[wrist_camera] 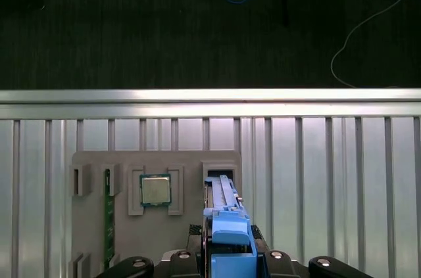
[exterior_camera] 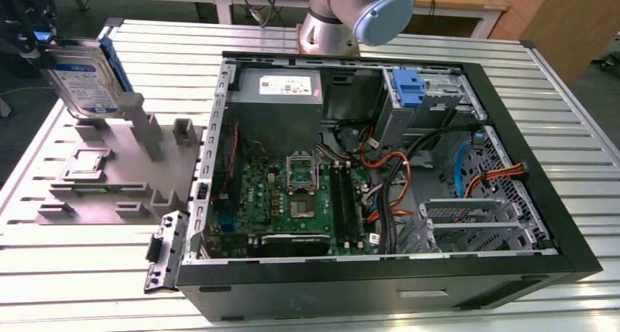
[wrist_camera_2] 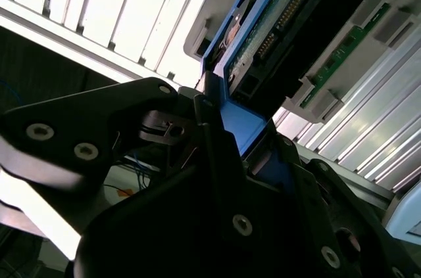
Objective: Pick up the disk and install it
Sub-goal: 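Pick up the disk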
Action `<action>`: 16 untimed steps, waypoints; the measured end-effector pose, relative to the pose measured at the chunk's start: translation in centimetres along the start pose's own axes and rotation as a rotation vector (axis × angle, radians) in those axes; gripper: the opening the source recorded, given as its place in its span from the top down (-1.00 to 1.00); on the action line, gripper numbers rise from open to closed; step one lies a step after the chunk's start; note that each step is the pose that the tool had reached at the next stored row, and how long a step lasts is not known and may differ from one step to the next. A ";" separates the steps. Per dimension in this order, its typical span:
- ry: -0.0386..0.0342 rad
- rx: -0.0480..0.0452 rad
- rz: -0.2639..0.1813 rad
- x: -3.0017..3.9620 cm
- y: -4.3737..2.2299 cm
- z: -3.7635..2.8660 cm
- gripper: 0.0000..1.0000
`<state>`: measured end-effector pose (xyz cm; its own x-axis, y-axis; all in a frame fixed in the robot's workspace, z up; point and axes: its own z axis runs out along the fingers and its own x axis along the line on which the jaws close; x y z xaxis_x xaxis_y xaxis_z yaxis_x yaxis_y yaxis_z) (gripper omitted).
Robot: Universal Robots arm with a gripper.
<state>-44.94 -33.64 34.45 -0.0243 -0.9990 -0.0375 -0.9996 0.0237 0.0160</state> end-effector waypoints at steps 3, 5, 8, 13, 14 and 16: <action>0.0064 0.0001 0.000 -0.01 0.00 -0.28 0.27; 0.0067 0.0003 0.000 -0.01 -0.01 -0.30 0.27; 0.0073 0.0002 0.000 -0.01 -0.01 -0.34 0.27; 0.0191 0.0005 0.000 -0.02 -0.01 -0.51 0.27; 0.0268 0.0007 0.000 -0.03 -0.01 -0.78 0.27; 0.0273 0.0007 0.000 -0.03 -0.01 -0.80 0.27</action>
<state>-44.92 -33.64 35.25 -0.0243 -0.9997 -0.0102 -0.9996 0.0241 0.0153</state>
